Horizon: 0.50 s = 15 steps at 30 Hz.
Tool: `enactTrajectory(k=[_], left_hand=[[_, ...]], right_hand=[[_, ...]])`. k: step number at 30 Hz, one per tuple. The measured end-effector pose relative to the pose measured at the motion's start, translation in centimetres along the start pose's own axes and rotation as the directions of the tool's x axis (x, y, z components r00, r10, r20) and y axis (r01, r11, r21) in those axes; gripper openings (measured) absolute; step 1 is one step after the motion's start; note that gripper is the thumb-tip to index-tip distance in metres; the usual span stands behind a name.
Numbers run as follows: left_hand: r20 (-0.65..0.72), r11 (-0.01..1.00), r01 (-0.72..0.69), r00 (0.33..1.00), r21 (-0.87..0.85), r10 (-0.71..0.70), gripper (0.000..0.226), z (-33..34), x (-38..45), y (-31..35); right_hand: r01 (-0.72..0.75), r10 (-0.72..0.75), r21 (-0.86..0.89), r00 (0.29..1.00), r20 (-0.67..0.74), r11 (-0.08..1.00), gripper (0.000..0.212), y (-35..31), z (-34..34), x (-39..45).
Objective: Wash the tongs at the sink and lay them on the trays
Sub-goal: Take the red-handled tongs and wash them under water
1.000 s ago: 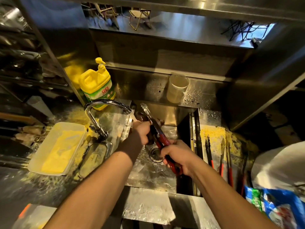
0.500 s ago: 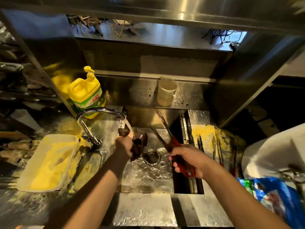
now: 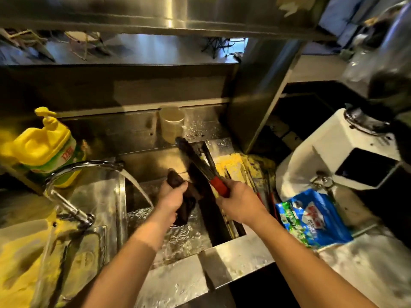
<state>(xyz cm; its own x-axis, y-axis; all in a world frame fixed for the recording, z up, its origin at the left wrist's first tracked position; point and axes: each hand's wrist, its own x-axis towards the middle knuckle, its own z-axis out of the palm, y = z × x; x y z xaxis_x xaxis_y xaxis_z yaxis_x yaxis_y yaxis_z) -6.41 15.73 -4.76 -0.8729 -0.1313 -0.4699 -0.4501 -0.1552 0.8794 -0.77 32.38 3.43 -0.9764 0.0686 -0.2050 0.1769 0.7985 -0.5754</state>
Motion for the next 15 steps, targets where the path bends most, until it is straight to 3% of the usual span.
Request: enactTrajectory(k=[5,10,15], left_hand=[[0.186,0.999,-0.006,0.982,0.043,-0.002,0.008,8.0,-3.0,0.5],[0.398,0.993,-0.043,0.917,0.106,-0.003,0.008,18.1,-8.3,0.3],[0.593,0.982,-0.135,0.805,0.132,0.031,0.017,27.2,-13.8,-1.5]], right_hand=[[-0.133,0.151,0.174,0.984,-0.096,0.976,0.035,4.5,-4.2,-3.7],[-0.182,0.252,0.283,0.939,-0.232,0.942,0.014,11.7,-9.8,-8.6],[-0.288,0.413,0.377,0.857,-0.309,0.88,0.036,18.1,-15.0,-14.1]])
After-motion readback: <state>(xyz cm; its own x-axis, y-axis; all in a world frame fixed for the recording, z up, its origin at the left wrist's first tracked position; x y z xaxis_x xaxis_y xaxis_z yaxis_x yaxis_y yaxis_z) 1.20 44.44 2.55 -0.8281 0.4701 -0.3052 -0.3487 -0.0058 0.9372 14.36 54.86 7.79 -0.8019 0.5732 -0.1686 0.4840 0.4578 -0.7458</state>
